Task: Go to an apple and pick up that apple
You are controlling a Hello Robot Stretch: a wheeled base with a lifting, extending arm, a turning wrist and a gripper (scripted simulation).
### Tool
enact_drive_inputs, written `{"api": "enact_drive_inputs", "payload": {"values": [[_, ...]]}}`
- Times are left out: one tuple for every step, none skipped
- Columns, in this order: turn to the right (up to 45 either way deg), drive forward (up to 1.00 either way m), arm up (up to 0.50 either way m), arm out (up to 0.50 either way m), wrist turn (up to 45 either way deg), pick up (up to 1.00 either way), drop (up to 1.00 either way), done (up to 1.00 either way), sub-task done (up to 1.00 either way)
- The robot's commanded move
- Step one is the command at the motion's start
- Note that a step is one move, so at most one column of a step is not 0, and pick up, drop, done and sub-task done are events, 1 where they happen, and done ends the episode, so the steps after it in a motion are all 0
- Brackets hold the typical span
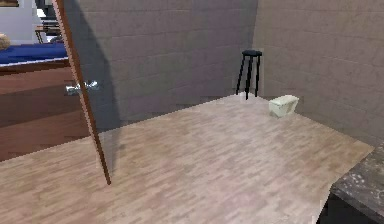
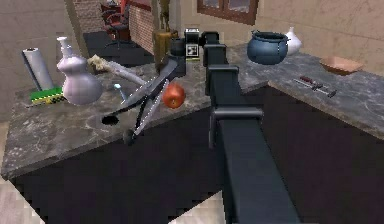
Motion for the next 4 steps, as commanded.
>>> {"api": "enact_drive_inputs", "payload": {"values": [[0.0, 0.0, 0.0, 0.0, 45.0, 0.0, 0.0, 0.0, 0.0], [0.0, 0.0, 0.0, 0.0, 45.0, 0.0, 0.0, 0.0, 0.0], [0.0, 0.0, 0.0, 0.0, 30.0, 0.0, 0.0, 0.0, 0.0], [0.0, 0.0, -0.1, 0.0, 0.0, 0.0, 0.0, 0.0, 0.0]]}}
